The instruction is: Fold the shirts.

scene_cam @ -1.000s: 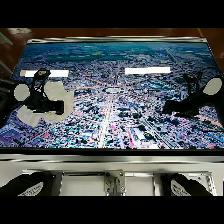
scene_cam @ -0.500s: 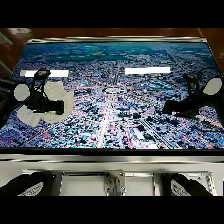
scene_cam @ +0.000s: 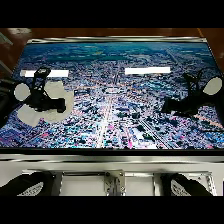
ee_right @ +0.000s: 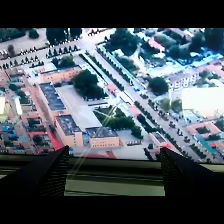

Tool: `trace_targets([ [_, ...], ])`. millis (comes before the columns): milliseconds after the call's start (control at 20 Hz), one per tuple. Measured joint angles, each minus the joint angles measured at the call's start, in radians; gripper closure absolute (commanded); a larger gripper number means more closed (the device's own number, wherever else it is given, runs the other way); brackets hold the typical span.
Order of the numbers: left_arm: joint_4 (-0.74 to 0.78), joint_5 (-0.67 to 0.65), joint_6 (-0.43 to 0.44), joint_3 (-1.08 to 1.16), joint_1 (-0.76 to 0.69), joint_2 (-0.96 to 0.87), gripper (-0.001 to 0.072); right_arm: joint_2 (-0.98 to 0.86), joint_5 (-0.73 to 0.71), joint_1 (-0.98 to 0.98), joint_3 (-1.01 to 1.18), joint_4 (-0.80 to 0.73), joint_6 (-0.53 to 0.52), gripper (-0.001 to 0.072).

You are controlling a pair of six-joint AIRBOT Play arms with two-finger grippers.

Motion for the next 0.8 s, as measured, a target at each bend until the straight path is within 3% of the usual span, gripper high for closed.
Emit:
trace_targets([
  [250,0.018,0.058,-0.007,0.123,0.195,-0.161,-0.0005,0.0,0.013,0.0,0.0,0.006,-0.003,0.0033],
  [450,-0.125,0.068,-0.022,0.28,0.389,-0.381,-0.0006,0.0,0.01,0.0,0.0,0.01,-0.009,0.0034],
  [800,-0.221,0.092,-0.07,0.377,0.494,-0.648,-0.0003,0.0,-0.015,0.0,0.0,0.03,-0.036,0.0034],
])
